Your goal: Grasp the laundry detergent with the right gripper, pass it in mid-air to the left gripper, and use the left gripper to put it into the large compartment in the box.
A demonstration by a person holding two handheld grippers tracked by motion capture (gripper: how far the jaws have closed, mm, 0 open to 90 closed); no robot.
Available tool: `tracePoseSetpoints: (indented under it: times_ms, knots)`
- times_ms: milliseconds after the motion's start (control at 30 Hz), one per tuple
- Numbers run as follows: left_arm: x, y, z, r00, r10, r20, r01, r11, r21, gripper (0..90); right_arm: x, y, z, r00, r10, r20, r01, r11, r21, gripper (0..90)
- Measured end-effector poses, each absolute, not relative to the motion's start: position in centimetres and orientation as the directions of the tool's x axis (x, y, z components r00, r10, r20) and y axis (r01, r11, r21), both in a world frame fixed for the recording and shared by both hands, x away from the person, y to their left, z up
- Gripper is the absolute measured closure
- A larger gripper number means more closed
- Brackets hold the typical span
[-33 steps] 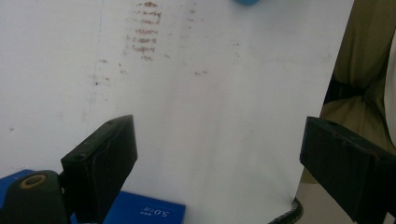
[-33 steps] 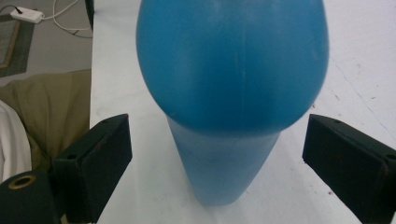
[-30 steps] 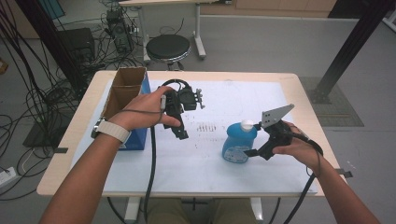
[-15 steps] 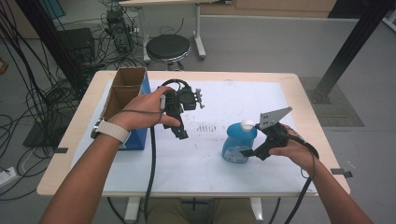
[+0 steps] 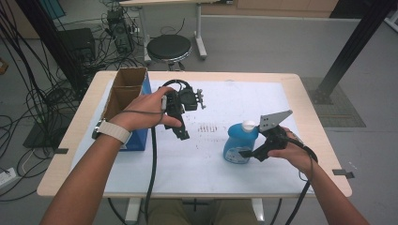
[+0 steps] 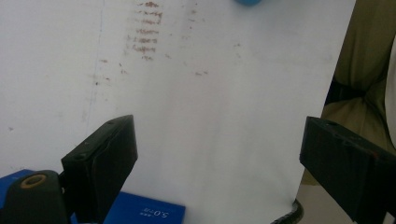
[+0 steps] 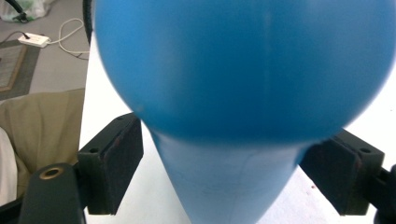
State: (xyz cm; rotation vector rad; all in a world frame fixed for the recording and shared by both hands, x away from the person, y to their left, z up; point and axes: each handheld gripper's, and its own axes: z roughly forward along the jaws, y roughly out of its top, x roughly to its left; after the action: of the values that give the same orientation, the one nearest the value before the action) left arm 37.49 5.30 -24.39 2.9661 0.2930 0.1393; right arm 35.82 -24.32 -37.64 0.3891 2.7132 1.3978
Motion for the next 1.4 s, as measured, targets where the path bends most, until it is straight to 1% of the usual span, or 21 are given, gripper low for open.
tracePoseSetpoints:
  times_ms: [767,1000,1400]
  knots:
    - [37.6,5.3,-24.5,0.976,0.202,0.078,0.187,-0.968,0.167,11.7,35.7,-24.0,-38.6,-0.967,0.249,0.048,0.176,0.525,0.832,26.6]
    - [37.6,5.4,-24.5,0.976,0.202,0.079,0.187,-0.968,0.168,11.7,35.7,-24.0,-38.8,-0.967,0.251,0.046,0.175,0.523,0.834,27.1]
    - [37.6,5.3,-24.5,0.976,0.202,0.079,0.187,-0.968,0.169,11.7,35.6,-23.8,-39.0,-0.968,0.248,0.037,0.163,0.511,0.844,30.7]
